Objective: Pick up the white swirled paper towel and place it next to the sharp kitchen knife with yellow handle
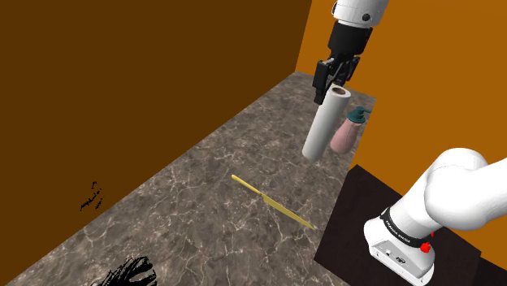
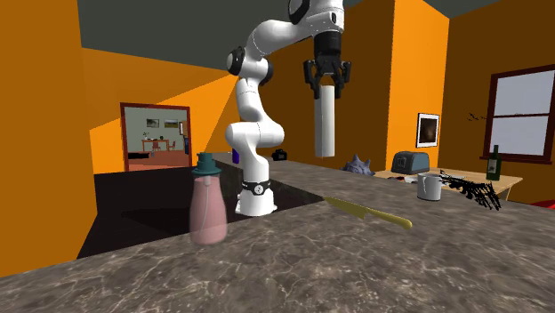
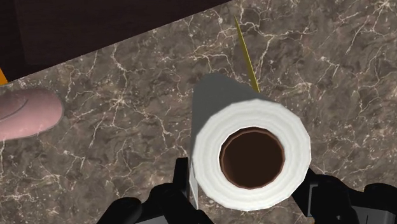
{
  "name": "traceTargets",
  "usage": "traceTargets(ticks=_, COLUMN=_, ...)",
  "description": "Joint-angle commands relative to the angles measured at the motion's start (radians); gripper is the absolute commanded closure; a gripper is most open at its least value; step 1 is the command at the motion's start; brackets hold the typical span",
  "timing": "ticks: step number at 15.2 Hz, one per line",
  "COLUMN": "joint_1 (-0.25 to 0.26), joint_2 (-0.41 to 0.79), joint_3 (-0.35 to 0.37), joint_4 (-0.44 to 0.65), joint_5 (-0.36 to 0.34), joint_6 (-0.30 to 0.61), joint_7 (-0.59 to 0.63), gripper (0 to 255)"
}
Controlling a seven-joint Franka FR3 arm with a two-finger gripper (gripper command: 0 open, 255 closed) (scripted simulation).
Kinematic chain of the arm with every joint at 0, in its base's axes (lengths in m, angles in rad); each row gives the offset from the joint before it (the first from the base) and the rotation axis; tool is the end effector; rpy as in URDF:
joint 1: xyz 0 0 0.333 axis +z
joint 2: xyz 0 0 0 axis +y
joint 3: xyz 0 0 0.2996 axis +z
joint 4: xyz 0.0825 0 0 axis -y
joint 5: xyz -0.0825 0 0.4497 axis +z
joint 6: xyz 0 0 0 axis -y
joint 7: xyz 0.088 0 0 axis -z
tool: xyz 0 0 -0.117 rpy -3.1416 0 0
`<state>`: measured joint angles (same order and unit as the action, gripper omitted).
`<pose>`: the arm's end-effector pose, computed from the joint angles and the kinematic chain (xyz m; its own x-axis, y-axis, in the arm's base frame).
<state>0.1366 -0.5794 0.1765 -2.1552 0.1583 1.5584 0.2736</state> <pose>0.4130 0.1658 0.5859 0.9991 0.0111 -0.0403 0.0089 -0.9986 -0.0530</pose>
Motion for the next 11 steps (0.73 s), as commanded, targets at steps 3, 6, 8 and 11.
traceTargets(ticks=3, joint_1=0.001, joint_2=-0.011, joint_3=0.003, joint_4=-0.062, joint_5=0.004, joint_6=0.052, joint_7=-0.005, gripper=255)
traceTargets(ticks=6, joint_1=0.003, joint_2=-0.017, joint_3=0.006, joint_4=-0.107, joint_5=0.007, joint_6=0.091, joint_7=-0.008, gripper=255)
traceTargets(ticks=8, joint_1=0.004, joint_2=-0.020, joint_3=0.008, joint_4=-0.136, joint_5=0.009, joint_6=0.117, joint_7=-0.011, gripper=255)
traceTargets(ticks=11, joint_1=0.005, joint_2=-0.023, joint_3=0.012, joint_4=-0.179, joint_5=0.012, joint_6=0.156, joint_7=-0.014, gripper=255)
